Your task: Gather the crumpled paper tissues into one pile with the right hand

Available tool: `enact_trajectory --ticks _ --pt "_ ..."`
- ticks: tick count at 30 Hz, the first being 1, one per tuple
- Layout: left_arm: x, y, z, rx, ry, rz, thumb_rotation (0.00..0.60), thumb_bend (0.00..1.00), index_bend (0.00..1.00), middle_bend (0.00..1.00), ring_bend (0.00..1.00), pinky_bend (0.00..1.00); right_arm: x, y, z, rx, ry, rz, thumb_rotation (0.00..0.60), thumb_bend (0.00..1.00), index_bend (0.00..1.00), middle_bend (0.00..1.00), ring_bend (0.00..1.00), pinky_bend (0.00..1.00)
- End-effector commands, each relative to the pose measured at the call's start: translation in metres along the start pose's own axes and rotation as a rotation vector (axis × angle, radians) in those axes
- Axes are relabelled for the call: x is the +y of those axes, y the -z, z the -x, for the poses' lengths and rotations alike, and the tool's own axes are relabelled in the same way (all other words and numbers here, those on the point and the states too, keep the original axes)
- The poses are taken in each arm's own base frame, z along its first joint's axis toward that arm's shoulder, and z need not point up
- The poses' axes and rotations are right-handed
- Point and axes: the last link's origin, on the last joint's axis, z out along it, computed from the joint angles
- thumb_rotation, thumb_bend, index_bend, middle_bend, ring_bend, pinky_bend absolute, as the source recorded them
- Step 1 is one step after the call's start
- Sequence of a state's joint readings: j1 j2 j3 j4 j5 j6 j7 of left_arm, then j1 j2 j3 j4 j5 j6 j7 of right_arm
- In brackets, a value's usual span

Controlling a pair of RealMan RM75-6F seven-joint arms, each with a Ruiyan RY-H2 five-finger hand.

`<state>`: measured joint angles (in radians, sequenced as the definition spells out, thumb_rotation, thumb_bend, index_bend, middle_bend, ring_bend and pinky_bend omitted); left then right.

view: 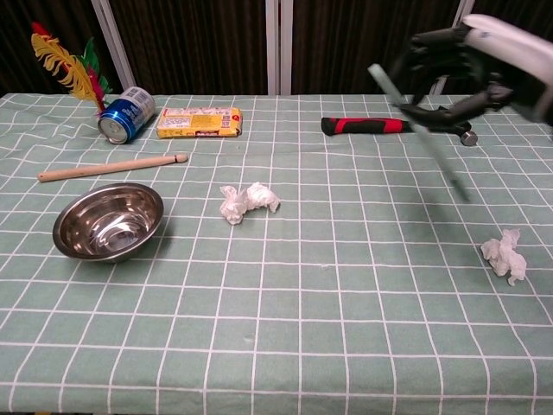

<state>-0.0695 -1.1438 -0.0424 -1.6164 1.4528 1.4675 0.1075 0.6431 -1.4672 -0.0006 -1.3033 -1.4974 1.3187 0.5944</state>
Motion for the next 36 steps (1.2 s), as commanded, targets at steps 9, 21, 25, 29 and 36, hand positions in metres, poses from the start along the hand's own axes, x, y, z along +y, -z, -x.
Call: enact_trajectory --ticks 9,21,25,29,36 --pt "0.005 0.0 -0.002 0.001 -0.005 0.017 0.6 0.0 0.16 0.1 0.04 0.06 0.043 0.093 -0.009 0.008 -0.02 0.241 0.6 0.63 0.56 0.61 0.3 0.36" --pt "0.004 0.007 -0.004 0.002 0.004 0.014 0.6 0.0 0.16 0.1 0.04 0.06 0.038 0.056 0.059 0.038 -0.048 0.185 0.6 0.63 0.56 0.61 0.3 0.27" --pt "0.004 0.007 -0.004 0.0 0.003 0.021 0.6 0.0 0.16 0.1 0.04 0.06 0.025 0.025 0.078 0.022 -0.061 0.141 0.6 0.63 0.56 0.61 0.3 0.27" --pt "0.004 0.008 -0.004 0.003 0.004 0.025 0.6 0.0 0.16 0.1 0.04 0.06 0.009 -0.005 0.099 -0.005 -0.066 0.102 0.6 0.63 0.56 0.6 0.3 0.27" --pt "0.0 0.01 -0.004 -0.002 0.005 0.016 0.6 0.0 0.16 0.1 0.04 0.06 -0.019 -0.052 0.138 -0.031 -0.083 0.036 0.6 0.63 0.56 0.6 0.3 0.27"
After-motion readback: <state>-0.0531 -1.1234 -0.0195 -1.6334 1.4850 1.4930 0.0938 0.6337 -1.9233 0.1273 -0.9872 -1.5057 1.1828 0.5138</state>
